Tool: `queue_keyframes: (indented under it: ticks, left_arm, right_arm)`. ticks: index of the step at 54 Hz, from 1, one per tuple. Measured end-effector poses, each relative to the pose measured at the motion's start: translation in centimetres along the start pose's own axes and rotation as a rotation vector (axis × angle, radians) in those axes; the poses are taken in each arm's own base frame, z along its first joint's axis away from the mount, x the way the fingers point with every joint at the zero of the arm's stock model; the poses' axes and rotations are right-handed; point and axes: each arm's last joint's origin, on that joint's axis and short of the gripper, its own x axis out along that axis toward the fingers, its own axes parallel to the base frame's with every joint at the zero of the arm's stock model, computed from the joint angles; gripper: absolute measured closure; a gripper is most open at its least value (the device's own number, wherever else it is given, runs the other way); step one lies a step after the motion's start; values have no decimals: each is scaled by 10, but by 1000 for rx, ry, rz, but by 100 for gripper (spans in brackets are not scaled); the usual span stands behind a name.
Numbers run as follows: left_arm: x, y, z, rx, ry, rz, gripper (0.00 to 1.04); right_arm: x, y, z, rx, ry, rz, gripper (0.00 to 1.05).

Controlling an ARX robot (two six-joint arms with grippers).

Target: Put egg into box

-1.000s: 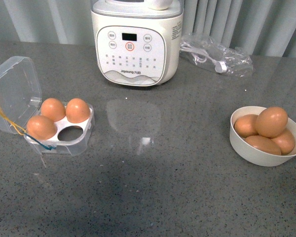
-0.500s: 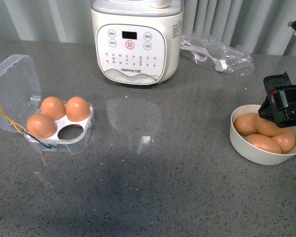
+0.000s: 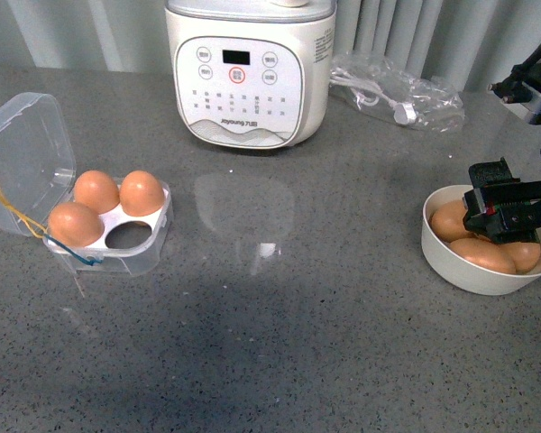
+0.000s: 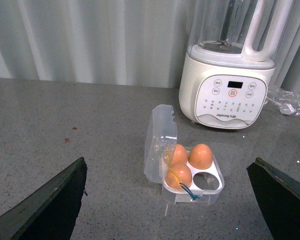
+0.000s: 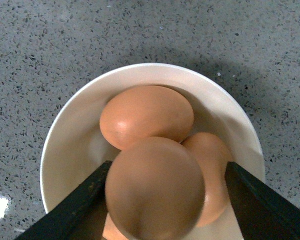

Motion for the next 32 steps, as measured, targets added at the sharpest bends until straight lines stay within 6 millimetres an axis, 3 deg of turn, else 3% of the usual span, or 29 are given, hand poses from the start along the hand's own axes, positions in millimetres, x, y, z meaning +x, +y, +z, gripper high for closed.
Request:
queue_keyframes:
  ticks: [4,7,21,32]
  left_arm:
    - [0,0,0,0,0,0,7]
    - [0,0,0,0,0,0,7]
    - [0,0,0,0,0,0,7]
    - [0,0,0,0,0,0,7]
  right_arm:
    - [3,2,4,-9,-8,3,55]
    - [3,3,5,-17,-12,-2,60]
    - [0,11,9,-71,-30,-5,61]
    - [-31,34,25,-215,-149,84,61]
